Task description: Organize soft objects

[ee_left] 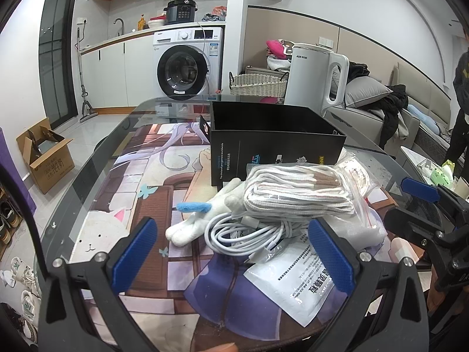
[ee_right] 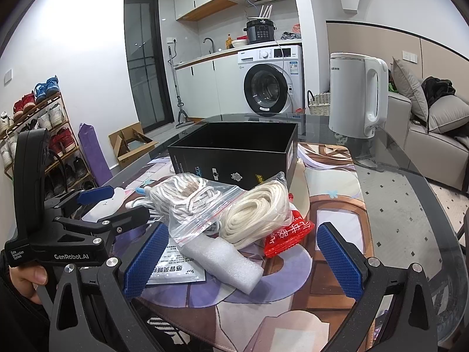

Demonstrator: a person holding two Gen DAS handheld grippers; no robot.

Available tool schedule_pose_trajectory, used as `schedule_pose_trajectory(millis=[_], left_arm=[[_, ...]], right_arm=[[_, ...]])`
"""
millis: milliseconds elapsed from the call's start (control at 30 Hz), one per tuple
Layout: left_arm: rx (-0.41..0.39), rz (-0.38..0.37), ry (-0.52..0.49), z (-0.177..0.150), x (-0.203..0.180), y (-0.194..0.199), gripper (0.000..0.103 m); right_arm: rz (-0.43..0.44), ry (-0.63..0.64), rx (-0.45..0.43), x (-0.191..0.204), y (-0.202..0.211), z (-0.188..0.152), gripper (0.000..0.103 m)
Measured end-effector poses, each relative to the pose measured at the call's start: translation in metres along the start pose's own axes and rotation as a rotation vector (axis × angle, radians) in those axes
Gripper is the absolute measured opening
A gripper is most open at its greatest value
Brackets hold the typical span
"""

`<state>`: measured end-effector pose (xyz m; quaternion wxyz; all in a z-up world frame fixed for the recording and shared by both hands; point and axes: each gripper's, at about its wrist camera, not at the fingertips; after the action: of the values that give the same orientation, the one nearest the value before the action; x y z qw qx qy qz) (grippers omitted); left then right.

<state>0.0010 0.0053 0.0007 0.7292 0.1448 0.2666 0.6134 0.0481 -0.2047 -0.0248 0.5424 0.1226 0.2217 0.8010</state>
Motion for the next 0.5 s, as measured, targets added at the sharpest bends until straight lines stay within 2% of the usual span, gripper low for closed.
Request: schedule_pose_trajectory(millis=[500], left_arm=[[0.001,-0.001,0.0,0.0,0.0,0.0001,0.103]], right_arm=[[-0.001,0.0,0.0,0.0,0.0001,-0.0002,0.103]])
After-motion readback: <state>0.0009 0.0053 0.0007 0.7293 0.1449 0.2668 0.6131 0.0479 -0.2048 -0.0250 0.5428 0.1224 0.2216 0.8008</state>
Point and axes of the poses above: each gripper's, at about its wrist camera, not at the fingertips, and y roughly against the way its jaws point, x to its left, z to its top, and after that the axes turned 12 degrees about -z, right-handed
